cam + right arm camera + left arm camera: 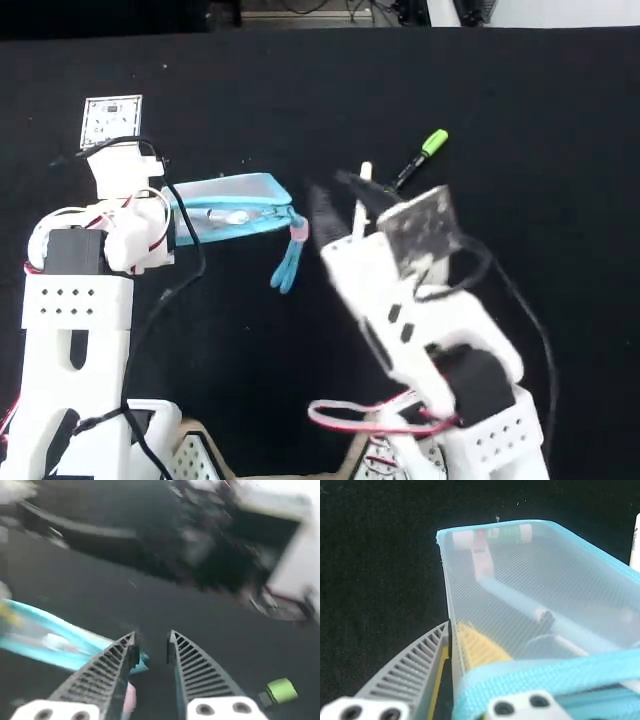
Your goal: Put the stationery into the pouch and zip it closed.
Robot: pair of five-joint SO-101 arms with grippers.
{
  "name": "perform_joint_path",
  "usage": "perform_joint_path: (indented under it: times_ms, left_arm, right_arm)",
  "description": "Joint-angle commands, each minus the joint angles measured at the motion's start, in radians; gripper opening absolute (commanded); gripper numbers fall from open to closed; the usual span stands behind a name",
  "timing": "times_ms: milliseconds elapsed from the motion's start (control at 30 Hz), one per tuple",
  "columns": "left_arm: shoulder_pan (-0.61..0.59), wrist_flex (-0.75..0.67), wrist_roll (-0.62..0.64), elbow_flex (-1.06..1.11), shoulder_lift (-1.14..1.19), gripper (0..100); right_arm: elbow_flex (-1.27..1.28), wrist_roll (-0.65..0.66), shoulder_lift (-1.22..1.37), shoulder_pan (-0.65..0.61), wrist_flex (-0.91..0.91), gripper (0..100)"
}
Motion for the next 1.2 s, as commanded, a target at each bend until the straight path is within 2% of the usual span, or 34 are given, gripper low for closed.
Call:
perform_joint_path:
  times_ms: [0, 133, 267, 500, 700, 800, 1000, 1167]
  left_arm:
    - [0.004, -0.003, 0.008, 0.044, 0.014, 3]
    - [0.002, -0.003, 0.008, 0.044, 0.014, 3]
    - [0.001, -0.003, 0.008, 0.044, 0.014, 3]
    - [-0.002, -0.003, 0.008, 0.044, 0.014, 3]
    - [-0.001, -0.003, 0.008, 0.042, 0.014, 3]
    - [0.001, -0.003, 0.008, 0.042, 0.014, 3]
    - [-0.002, -0.003, 0.008, 0.042, 0.014, 3]
    - [-0.002, -0.005, 0.008, 0.042, 0.014, 3]
  right_arm:
    - [-0.059, 0.006, 0.14, 0.175, 0.081, 8.5]
    - [-0.065, 0.006, 0.329, 0.213, 0.083, 8.5]
    - [-0.122, 0.006, 0.446, 0.166, 0.087, 8.5]
    - [-0.234, 0.006, 0.409, -0.021, 0.089, 8.5]
    - [-0.183, 0.014, 0.325, -0.239, 0.072, 8.5]
    - [-0.12, 0.014, 0.317, -0.301, -0.008, 8.5]
    - [0.039, 0.008, 0.318, -0.345, -0.259, 8.2]
    - [0.062, 0.009, 0.312, -0.397, -0.284, 8.2]
